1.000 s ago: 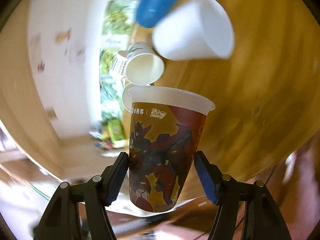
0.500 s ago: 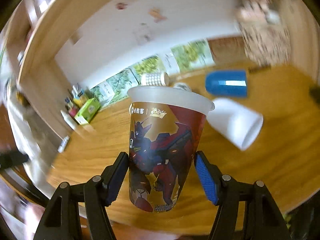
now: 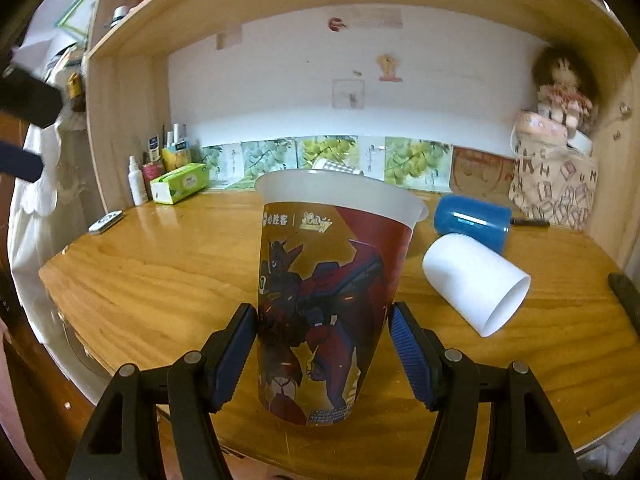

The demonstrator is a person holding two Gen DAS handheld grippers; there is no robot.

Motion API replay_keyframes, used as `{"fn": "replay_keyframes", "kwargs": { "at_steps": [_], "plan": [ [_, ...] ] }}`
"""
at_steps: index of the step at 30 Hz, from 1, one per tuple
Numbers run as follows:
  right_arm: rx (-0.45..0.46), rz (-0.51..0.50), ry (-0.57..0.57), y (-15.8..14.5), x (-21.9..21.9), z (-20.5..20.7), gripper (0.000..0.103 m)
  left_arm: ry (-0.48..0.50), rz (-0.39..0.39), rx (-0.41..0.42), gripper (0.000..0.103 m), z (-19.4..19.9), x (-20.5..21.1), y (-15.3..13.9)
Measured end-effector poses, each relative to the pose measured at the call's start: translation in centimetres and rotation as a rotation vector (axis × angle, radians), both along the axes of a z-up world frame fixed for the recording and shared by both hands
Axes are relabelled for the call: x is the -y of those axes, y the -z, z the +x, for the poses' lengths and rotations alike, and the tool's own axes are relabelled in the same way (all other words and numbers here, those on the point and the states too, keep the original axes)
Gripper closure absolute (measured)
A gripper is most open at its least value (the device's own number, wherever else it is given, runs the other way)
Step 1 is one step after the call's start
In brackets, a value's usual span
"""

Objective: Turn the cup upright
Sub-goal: 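Rotate the cup rim-up and lower it onto the table with the right gripper, then open the right gripper to release the standing cup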

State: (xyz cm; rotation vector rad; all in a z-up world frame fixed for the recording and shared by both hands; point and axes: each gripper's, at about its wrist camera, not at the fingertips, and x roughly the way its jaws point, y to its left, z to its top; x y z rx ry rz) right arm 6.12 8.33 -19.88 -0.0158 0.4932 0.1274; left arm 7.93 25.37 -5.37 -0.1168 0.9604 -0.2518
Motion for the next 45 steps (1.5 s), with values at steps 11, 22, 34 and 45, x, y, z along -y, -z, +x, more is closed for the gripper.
{"fn": "replay_keyframes", "kwargs": {
  "at_steps": [11,22,34,45],
  "plan": [
    [-0.068,-0.01,-0.055,1.1,-0.6,-1.5,0.037,0.016,0.0,-0.004,0.03,-0.2,0.7,0.2],
    [-0.248,0.052,-0.022,2.0,0.6,2.2,0.04,0.01,0.013,0.006,0.03,-0.1,0.9,0.2],
    [-0.332,0.081,-0.003,1.8,1.5,5.4,0.036,0.011,0.012,0.0,0.03,0.1,1.1,0.4],
    [-0.482,0.11,-0.072,2.0,2.9,1.2,0.022,0.008,0.037,-0.054,0.029,0.0,1.9,2.2]
  ]
}}
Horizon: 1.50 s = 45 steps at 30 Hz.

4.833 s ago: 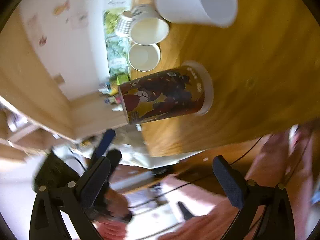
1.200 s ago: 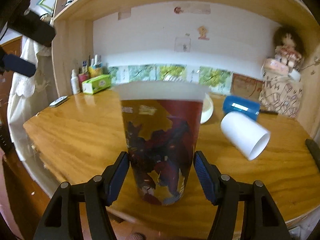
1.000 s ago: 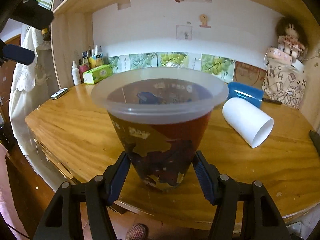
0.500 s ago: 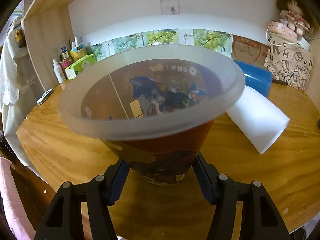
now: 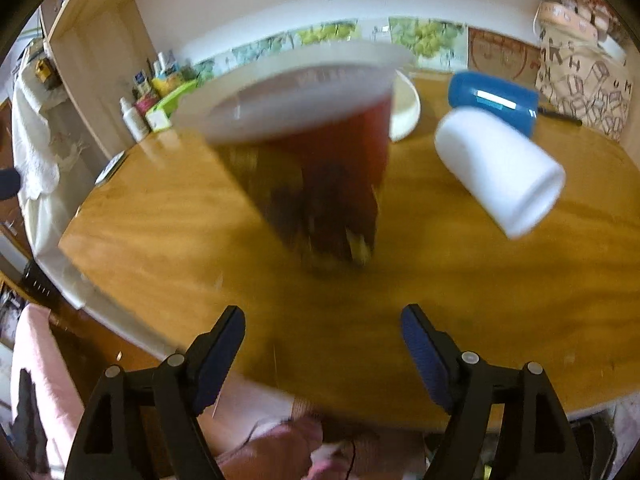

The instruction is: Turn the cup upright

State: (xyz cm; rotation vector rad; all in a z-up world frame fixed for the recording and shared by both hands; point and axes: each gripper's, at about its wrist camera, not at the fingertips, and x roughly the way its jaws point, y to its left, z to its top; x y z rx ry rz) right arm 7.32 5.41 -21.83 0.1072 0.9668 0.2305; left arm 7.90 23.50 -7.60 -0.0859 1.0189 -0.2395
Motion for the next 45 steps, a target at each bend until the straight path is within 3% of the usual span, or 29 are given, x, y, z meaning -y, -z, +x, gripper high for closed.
{"fn": "replay_keyframes", "kwargs": {
  "at_steps": [5,9,12,16,18,22,27,30,38,45],
  "plan": [
    [-0.07,-0.018,-0.023,-1.9,1.1,-2.2,0.02,-0.051,-0.025,-0.048,0.024,-0.1,-0.2,0.8],
    [-0.068,-0.034,0.001,-5.6,2.4,-3.5,0.017,-0.086,-0.015,-0.017,0.02,-0.3,-0.4,-0.3],
    [-0.064,-0.06,0.032,-8.1,3.1,-3.5,0.016,-0.104,-0.051,-0.009,0.02,-0.2,-0.8,-1.4],
    [-0.049,-0.021,0.082,-12.2,4.4,-3.6,0.01,-0.125,-0.11,0.012,0.017,-0.3,-1.0,-3.2],
    [-0.018,0.002,0.101,-14.6,4.8,-3.8,0.0,-0.141,-0.137,0.019,0.017,-0.3,-1.1,-4.0],
    [0.02,0.086,0.138,-18.1,5.6,-4.2,0.0,-0.163,-0.162,0.047,0.017,-0.7,-1.1,-5.8],
    [0.089,0.114,0.189,-21.2,5.7,-5.2,0.0,-0.163,-0.088,0.149,0.011,-2.0,0.0,-8.0],
    [0.182,0.113,0.222,-22.7,5.5,-6.6,0.0,-0.168,-0.046,0.222,0.006,-2.8,0.4,-9.1],
    [0.349,0.069,0.274,-23.7,4.9,-7.9,0.0,-0.201,0.09,0.439,0.001,-4.3,1.0,-11.2],
    [0.381,0.028,0.275,-24.1,4.0,-7.3,0.0,-0.18,0.121,0.495,0.001,-4.4,1.6,-11.5]
  ]
}}
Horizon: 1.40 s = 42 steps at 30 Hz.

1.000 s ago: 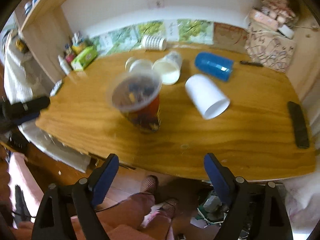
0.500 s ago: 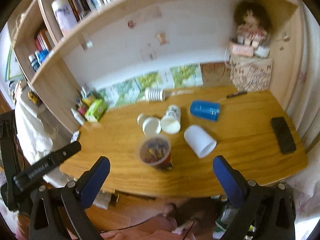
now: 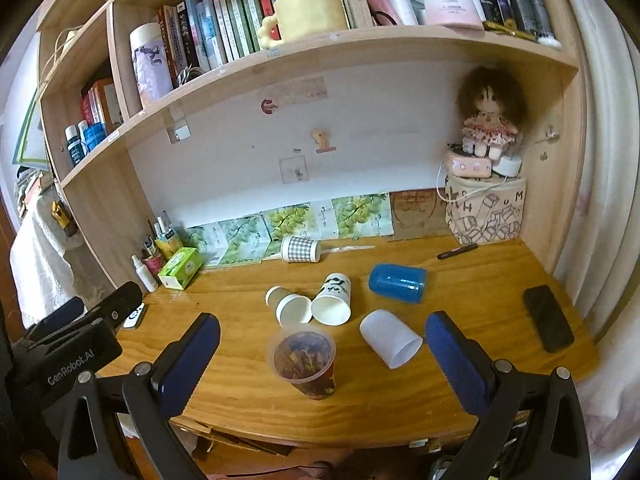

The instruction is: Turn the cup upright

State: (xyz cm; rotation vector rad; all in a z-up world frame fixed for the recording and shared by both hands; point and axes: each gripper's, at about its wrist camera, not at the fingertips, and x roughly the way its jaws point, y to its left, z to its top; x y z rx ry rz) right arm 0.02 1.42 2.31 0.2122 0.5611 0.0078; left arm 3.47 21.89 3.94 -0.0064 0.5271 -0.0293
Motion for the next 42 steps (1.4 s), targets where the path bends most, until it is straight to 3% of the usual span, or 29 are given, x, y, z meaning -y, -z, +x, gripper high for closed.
{"fn": "replay_keyframes", "kwargs": {
  "at_steps": [23,42],
  "plan": [
    [-0.07,-0.013,0.015,1.0,-0.1,1.3,0.0,0.018,0.081,0.023,0.001,0.2,2.2,0.2],
    [-0.084,-0.017,-0.018,1.2,-0.2,1.7,0.0,0.005,0.084,0.02,0.001,0.1,2.5,0.2]
  ]
}}
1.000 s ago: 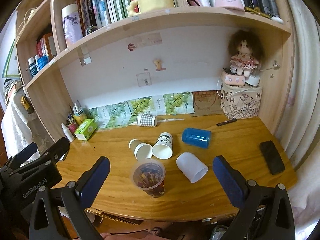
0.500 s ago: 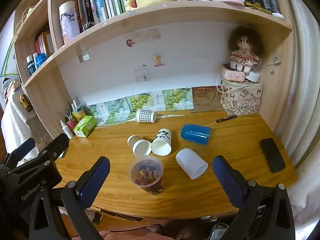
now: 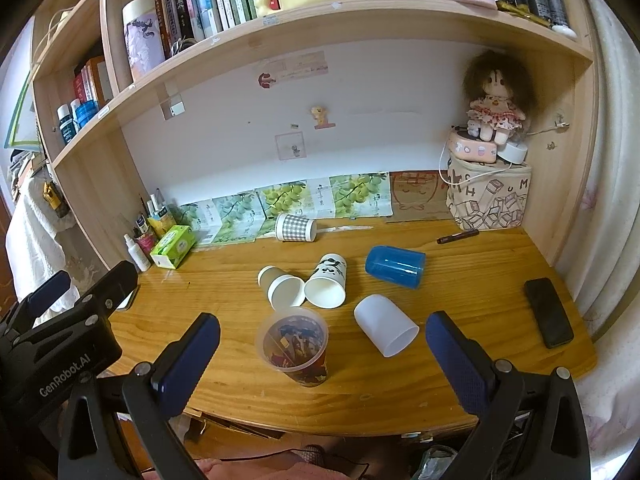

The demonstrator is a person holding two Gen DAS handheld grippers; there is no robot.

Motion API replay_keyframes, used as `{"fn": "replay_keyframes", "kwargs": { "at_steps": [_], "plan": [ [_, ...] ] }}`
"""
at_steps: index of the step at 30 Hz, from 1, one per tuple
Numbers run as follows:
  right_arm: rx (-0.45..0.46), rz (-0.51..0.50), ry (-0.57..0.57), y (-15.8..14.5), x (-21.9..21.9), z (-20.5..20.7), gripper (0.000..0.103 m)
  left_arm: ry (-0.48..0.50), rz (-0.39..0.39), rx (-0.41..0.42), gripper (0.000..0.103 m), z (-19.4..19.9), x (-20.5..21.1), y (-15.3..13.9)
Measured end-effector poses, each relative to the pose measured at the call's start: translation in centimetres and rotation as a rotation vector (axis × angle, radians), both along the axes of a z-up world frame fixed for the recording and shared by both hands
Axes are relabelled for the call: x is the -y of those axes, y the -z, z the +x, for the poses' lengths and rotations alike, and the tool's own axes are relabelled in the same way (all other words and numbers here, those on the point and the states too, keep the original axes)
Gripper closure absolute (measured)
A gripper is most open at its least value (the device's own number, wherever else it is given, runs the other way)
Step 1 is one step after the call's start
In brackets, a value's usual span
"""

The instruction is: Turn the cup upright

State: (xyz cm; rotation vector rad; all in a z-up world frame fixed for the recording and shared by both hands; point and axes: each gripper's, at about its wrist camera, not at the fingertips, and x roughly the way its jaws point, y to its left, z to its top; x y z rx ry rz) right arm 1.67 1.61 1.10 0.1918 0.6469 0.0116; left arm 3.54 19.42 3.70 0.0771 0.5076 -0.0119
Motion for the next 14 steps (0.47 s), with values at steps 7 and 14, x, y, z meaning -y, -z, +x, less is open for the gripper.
{"fn": "replay_keyframes", "kwargs": {
  "at_steps": [7,14],
  "plan": [
    [-0.008,0.006,0.002,0.21,0.24,0.1,0.0,0.002,0.002,-0.002,0.001,0.0,0.21,-0.11],
    [-0.019,0.01,0.001,0.34,0.38,0.12,0.0,0.001,0.003,-0.014,0.001,0.14,0.6,-0.06]
  ]
}}
